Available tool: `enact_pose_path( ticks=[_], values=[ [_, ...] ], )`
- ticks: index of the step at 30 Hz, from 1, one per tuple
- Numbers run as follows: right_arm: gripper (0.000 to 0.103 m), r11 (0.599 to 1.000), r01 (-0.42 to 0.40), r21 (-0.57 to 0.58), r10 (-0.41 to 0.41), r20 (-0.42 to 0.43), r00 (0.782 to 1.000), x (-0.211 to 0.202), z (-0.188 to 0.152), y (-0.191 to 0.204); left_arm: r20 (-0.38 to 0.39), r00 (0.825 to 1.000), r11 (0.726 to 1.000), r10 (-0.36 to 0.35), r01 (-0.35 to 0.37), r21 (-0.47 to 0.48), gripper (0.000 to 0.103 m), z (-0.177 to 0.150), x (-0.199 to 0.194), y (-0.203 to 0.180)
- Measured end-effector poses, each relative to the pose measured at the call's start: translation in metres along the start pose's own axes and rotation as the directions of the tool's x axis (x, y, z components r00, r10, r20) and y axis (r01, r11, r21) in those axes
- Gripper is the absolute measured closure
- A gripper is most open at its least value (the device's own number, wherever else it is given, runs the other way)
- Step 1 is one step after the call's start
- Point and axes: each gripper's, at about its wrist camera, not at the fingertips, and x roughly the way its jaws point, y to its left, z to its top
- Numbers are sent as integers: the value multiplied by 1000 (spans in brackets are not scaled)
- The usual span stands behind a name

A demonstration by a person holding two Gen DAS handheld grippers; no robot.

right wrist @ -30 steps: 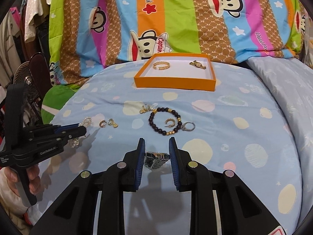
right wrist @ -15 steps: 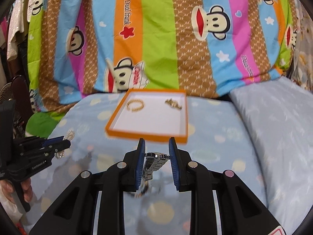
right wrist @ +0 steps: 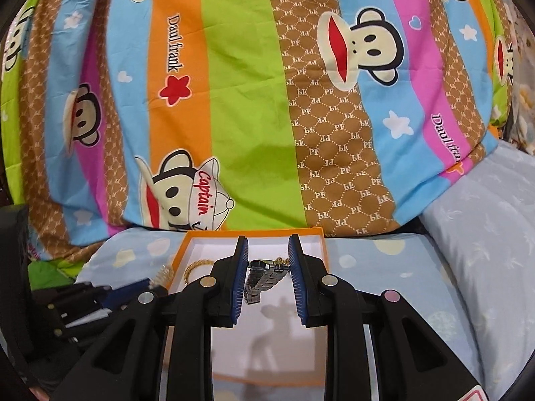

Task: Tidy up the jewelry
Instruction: 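Carry pearl bracelet and silver watch into the orange box and open both tools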

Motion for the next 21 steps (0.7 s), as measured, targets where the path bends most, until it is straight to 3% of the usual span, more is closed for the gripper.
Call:
enact_pose_path(
  ticks=[7,13,15,16,19,21],
  values=[
    [80,999,32,-14,-34,-105,994,35,-32,-18,-126,992,1000,-8,6,-10,87,-19,45,7],
    [78,998,40,-38,-46,-165,985,38,-60,-28,-115,993,999,20,-16,36,85,-35,47,3],
    [78,999,32,-41,-38,-158,987,34,-65,-29,-96,995,999,22,-19,41,75,-37,44,2],
    [76,999,29,-41,-35,-157,987,30,-68,-29,-82,996,999,22,-18,43,62,-37,41,1],
    [68,999,16,-28,-20,-127,992,17,-68,-32,-5,1000,999,22,-22,28,34,-35,22,2],
    [66,1000,7,-13,-8,-91,996,2,-65,-34,54,998,1000,19,-19,3,32,-33,5,7]
  ],
)
